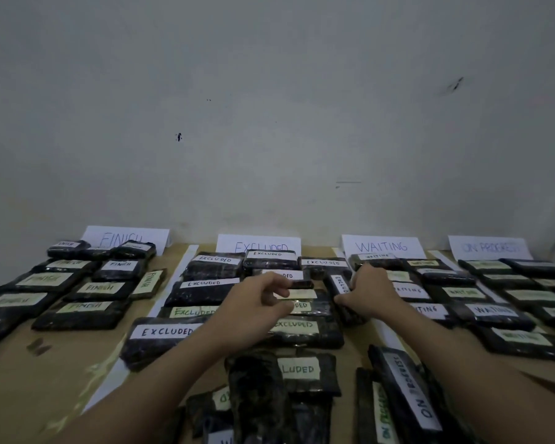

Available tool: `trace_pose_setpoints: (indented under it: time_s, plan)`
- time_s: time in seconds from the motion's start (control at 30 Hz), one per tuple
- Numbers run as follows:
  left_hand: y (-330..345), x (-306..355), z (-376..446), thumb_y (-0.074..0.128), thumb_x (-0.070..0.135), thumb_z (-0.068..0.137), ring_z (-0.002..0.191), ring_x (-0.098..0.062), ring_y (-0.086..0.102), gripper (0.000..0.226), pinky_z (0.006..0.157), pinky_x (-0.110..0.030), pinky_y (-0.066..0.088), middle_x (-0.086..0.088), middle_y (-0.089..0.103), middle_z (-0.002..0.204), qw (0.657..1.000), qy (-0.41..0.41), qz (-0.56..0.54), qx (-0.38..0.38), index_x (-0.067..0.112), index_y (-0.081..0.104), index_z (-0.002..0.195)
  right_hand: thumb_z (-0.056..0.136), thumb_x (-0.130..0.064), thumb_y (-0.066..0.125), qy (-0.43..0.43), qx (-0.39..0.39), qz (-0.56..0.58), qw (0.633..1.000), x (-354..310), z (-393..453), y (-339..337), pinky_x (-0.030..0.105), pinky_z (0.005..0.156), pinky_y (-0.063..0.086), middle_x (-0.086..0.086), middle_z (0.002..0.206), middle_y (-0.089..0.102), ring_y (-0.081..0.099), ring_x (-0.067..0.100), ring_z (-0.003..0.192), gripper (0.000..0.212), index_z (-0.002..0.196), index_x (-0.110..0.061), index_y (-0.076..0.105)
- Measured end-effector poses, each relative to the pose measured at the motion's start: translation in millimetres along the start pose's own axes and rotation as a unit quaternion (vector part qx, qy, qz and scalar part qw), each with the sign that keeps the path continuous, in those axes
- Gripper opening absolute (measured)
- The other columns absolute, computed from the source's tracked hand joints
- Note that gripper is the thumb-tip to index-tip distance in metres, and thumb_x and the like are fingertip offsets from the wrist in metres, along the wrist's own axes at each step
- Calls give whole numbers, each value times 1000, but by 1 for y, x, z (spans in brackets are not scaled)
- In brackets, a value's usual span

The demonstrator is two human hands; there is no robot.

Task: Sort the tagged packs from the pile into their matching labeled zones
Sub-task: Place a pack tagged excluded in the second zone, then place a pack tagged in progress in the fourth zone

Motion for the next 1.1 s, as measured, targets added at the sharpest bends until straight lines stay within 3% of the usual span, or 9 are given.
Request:
trace_pose_setpoints:
  time_s: [0.1,0.2,0.33,0.43,0.53,0.67,0.83,0.97,1.1]
  plan:
    - [-11,-7,-4,62,18,86,92,-6,61,24,76,-11,49,6,64,102,1000,9,3,5,22,60,110,73,-39,76,6,-11,-21,1000,2,2,10,20,44,31,11,88,60,55,18,70,38,78,-11,50]
    - [-23,-12,-9,62,15,86,93,-7,61,21,75,-8,47,4,64,102,1000,13,11,8,19,61,107,76,-49,70,-14,-18,-70,997,-8,-7,3,24,48,39,7,81,57,54,17,68,44,70,-13,45]
    - [-39,-24,-22,62,12,86,92,-9,61,18,76,-14,47,3,65,98,1000,-6,24,19,22,62,101,82,-39,66,-153,7,-29,988,-57,-53,-19,30,73,51,2,89,62,59,17,85,29,91,-12,64]
    - [-50,-33,-36,61,13,86,94,-13,61,18,76,-22,48,2,65,99,999,-26,33,26,20,62,102,83,-45,63,-223,-70,31,972,-95,-108,-17,26,69,49,-5,82,63,58,10,75,28,93,-19,67]
    - [-56,-35,-51,59,12,87,95,-14,61,18,77,-27,51,0,65,100,998,-38,40,33,17,63,104,69,-73,53,-235,-125,32,963,-119,-155,-8,30,66,53,-5,75,62,59,11,70,55,88,-22,65]
    - [-53,-34,-71,56,-3,83,101,-11,59,34,81,-20,50,1,62,109,997,-38,61,-3,18,60,110,53,-87,50,-209,-197,-30,958,-126,-180,7,35,82,51,-1,112,58,57,20,101,88,119,-28,49]
    - [-43,-17,-88,65,25,79,109,0,54,42,93,-18,46,11,56,120,995,52,53,-69,32,55,119,71,-44,70,-160,-217,140,953,-130,-172,-17,19,57,45,-5,79,62,57,8,66,28,80,-22,56]
    - [-62,7,-85,67,29,79,94,-12,63,32,86,-31,53,1,65,103,997,75,-1,-3,20,61,109,70,-40,73,-119,-253,319,906,-123,-159,-42,35,80,51,10,87,71,67,23,81,29,82,-13,71]
    - [-71,23,-85,57,48,77,82,-16,64,35,72,-37,56,3,65,91,997,49,-46,40,24,60,102,80,-33,63,-81,-223,497,834,-111,-156,-68,31,55,56,12,88,72,70,27,75,31,95,-6,67]
Point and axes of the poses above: each hand's wrist, its own z-axis towards the middle knuckle, its own y-axis out of the palm, x = y × z, the point moved 7 cm from there along z, towards the middle knuckle
